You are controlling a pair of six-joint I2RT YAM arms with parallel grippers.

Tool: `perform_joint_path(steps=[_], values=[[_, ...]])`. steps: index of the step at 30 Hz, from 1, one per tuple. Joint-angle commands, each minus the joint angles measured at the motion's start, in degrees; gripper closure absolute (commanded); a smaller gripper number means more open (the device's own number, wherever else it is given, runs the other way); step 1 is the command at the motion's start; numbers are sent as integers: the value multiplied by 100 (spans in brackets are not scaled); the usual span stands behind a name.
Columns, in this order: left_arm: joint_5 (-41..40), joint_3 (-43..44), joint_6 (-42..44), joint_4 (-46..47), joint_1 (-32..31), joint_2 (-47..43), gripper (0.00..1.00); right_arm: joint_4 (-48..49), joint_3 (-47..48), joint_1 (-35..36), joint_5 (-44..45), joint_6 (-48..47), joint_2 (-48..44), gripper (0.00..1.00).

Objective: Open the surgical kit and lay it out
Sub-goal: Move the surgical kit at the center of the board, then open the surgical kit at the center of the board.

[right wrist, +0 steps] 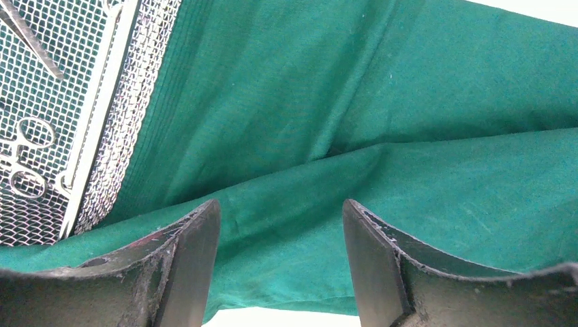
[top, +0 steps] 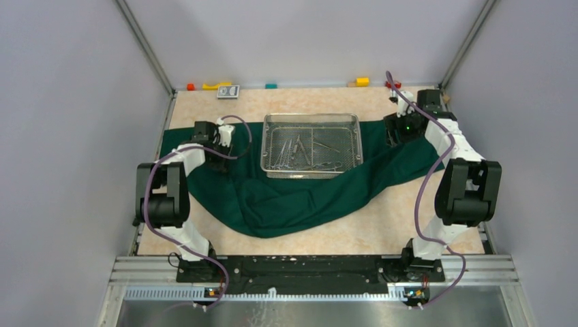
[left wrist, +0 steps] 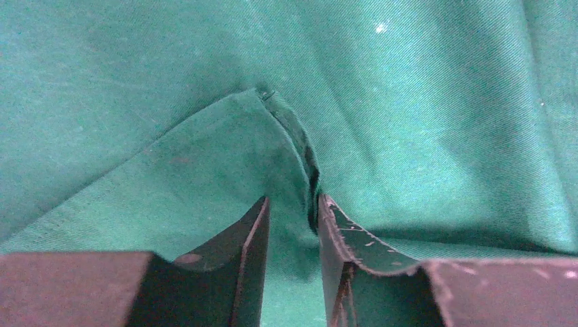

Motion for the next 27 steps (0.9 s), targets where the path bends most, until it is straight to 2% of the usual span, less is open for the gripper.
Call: perform_joint_path(steps=[1, 4, 9, 15, 19, 22, 27], values=[[55, -127, 85, -35, -16, -96, 67, 80, 9, -19, -47, -62, -334, 35], [144, -110, 114, -90, -16, -150, 83, 55, -17, -19, -34, -102, -387, 35], [322, 25, 93, -306, -16, -426, 99, -4, -33, -19, 9, -188, -479, 35], [356, 153, 185, -657, -9, -900, 100, -26, -54, -19, 21, -263, -564, 36], [99, 144, 354, -902, -7, -1358, 100, -86, -77, -19, -32, -319, -612, 36], [-283, 137, 611, -1221, -3, -1727, 100, -172, -92, -19, -126, -404, -651, 36], [-1469, 8, 1213, -1982, 99, -2592, 100, -373, -117, -19, -164, -695, -780, 36]])
